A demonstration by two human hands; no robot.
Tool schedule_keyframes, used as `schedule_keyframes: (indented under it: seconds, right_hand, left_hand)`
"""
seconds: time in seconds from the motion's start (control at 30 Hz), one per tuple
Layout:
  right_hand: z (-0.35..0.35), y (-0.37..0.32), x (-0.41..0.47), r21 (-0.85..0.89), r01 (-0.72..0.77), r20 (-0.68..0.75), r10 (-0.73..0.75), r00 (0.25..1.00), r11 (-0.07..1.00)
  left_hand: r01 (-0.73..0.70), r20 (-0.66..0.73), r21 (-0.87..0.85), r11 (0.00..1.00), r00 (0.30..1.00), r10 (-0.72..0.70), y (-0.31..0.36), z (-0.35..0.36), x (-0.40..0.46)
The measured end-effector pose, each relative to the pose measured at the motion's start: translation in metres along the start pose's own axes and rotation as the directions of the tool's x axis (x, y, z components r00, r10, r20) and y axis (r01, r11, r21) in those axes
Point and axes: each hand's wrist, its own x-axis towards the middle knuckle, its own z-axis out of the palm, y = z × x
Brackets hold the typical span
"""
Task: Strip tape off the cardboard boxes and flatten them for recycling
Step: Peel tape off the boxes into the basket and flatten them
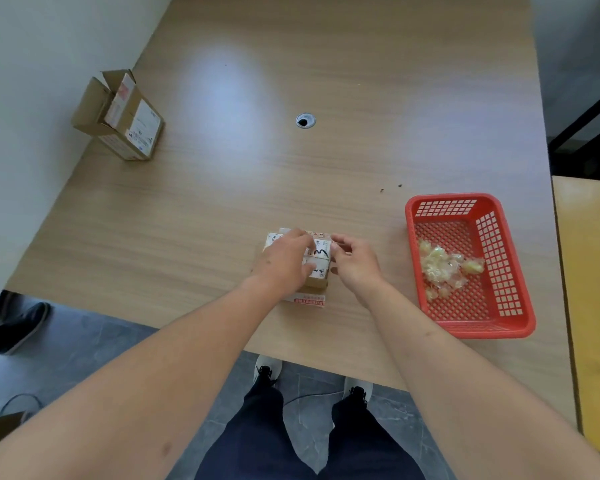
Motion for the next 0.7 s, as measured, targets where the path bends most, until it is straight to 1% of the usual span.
schedule_keyframes:
  seconds: [0.1, 0.2, 0.4, 0.53, 0.6, 0.7]
  right_hand:
    - [0.001, 0.0, 0.002, 0.153, -0.078, -0.014, 0.081, 0.997, 0.985]
    - [-0.002, 0.0, 0.002, 0.249, -0.104, -0.034, 0.116, 0.993, 0.963]
    - [-0.004, 0.0, 0.002, 0.453, -0.193, 0.014, 0.21, 0.978, 0.87]
    - [-0.002, -0.005, 0.003, 0.593, -0.349, 0.081, 0.377, 0.923, 0.726]
    - [-0.001, -0.009, 0.005, 0.613, -0.428, 0.128, 0.451, 0.883, 0.664]
    - [-0.001, -0.014, 0.008, 0.581, -0.502, 0.151, 0.52, 0.84, 0.641]
  left_hand:
    - [-0.055, 0.032, 0.036, 0.998, 0.998, 0.054, -0.003, -0.002, 0.003]
    - [-0.103, 0.08, 0.059, 0.993, 0.992, 0.098, -0.01, -0.002, 0.003]
    - [-0.113, 0.133, -0.013, 0.994, 0.985, 0.114, -0.02, -0.005, 0.009]
    - [-0.112, 0.158, 0.0, 0.994, 0.981, 0.111, -0.02, -0.007, 0.014]
    - [-0.113, 0.17, 0.018, 0.993, 0.979, 0.109, -0.021, -0.007, 0.016]
    - [-0.11, 0.177, 0.021, 0.994, 0.979, 0.104, -0.021, -0.008, 0.017]
